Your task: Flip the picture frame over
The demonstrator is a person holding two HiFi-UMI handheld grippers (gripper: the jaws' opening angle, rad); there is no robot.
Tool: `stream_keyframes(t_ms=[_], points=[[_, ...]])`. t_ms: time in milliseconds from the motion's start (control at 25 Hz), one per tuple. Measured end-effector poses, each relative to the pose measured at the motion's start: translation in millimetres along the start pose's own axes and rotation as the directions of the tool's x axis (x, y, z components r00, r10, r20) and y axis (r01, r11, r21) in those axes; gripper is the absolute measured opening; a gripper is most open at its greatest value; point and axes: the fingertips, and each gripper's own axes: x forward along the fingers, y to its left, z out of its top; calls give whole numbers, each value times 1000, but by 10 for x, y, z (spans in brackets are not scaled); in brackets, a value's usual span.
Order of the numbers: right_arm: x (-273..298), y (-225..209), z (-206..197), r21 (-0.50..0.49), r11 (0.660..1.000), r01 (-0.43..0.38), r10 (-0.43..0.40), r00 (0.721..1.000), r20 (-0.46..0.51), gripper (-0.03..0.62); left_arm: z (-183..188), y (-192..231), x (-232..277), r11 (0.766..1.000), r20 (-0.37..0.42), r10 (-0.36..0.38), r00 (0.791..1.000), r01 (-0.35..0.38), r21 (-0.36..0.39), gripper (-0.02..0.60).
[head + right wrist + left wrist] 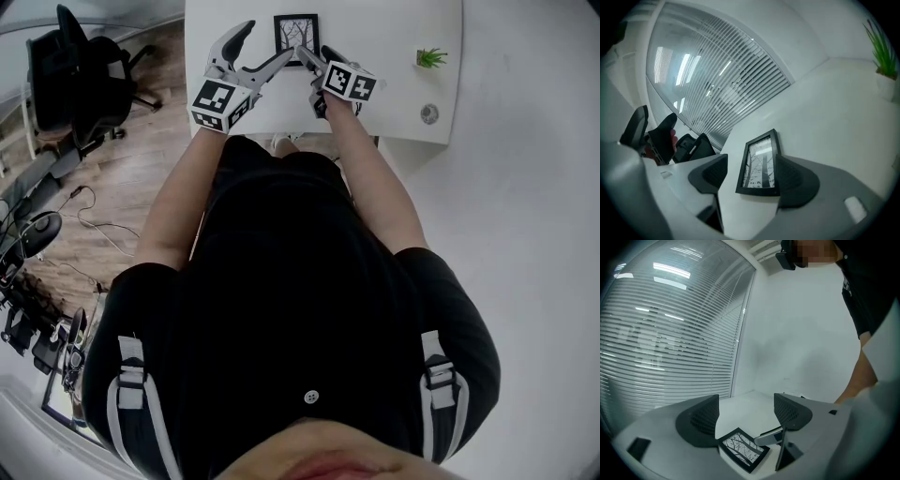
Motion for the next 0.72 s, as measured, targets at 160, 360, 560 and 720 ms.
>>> stream_keyframes(t_ms=[160,360,560,720], points=[[-25,124,107,-69,998,-14,15,1000,14,318,24,5,-4,1000,3,-3,1000,3,1,371],[-200,428,341,-205,977,-56,66,997,40,318,94,4,-59,1000,9,4,1000,-5,12,371],[-440,771,592,-394,916,-74,108,992,63,316,224,27,-170,999,30,40,999,-41,26,368],[-659,1065,788,-505,857,-98,165,982,89,299,360,-23,-269,998,55,55,997,-57,40,355]])
